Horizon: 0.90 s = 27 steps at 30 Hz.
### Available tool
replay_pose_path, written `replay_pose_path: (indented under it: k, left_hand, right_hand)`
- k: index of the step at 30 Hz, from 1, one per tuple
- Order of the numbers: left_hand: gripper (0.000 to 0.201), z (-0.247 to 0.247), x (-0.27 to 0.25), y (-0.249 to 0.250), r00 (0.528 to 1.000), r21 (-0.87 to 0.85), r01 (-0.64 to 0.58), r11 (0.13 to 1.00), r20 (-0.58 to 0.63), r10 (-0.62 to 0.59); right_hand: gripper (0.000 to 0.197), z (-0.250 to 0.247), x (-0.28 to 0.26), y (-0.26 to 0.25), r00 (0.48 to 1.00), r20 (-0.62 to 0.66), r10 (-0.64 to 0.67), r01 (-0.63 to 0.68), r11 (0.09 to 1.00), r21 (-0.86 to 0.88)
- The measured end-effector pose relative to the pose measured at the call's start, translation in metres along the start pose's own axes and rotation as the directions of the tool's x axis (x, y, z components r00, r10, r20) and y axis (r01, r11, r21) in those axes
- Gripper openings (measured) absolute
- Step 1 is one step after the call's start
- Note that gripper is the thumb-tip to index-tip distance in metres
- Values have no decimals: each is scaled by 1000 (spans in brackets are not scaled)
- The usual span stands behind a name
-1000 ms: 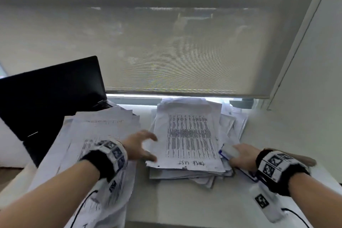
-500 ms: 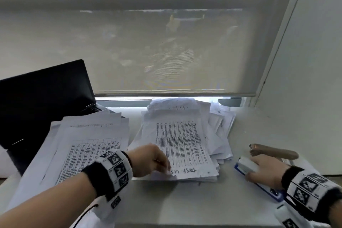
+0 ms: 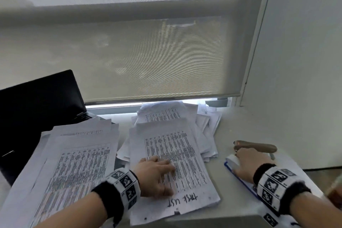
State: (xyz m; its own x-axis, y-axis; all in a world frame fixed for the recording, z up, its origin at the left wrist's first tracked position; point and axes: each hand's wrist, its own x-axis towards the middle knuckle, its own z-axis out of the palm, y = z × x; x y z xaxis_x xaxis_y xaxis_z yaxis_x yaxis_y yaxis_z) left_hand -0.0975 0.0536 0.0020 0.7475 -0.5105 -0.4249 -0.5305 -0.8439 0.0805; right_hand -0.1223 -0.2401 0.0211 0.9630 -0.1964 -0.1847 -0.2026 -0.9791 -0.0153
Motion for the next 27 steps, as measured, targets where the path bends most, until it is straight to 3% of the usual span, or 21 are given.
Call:
replay_pose_path:
  k: [4,6,8,9,10,13,16,20,21,24,27]
  left_hand:
    - [65,-8,-3,2,996,-78,6,997,-89,-13]
    - [82,-11,-4,4,997,-69,29,997,-72,-34]
    - [107,-11,-8,6,1000,-42,2,999,-21,-3]
    - [111,-11,-10,8,1000,-51,-24,998,5,24]
    - [110,-10,-13,12,998,-73,-59,996,24,61]
    - [103,-3,-16,30,986,-94,-143,985,73,151]
    - [95,3,-13,46,988,-49,-133,990,78,136]
    - [34,-4,-13,48,981,-133,-179,975,-94,168]
    - [27,-7,-15,47,974,-177,-201,964,-144,177]
    - [40,-5,-23,51,970,-173,-225,959,-137,203]
    - [49,5,-30,65,977,7,-209,978,-43,209]
  right_hand:
    - [42,-2,35,-20,999,-39,1,3,993,116]
    - [35,-7,47,-27,985,-170,2,38,972,233]
    - [31,-15,53,-26,936,-352,-21,97,975,198]
    - [35,-19,52,-21,924,-381,-43,103,985,141]
    - [42,-23,51,-13,928,-367,-59,94,992,80]
    - [56,-20,46,20,988,-154,19,-26,999,-47]
    - [46,-3,42,48,993,-45,107,-110,992,-65]
    - [30,11,38,70,990,-89,108,-112,993,-41]
    - [28,12,38,72,990,-86,115,-115,993,6]
    - [25,13,35,77,985,-96,145,-122,968,218]
    - [24,6,27,78,960,-205,191,-89,902,423]
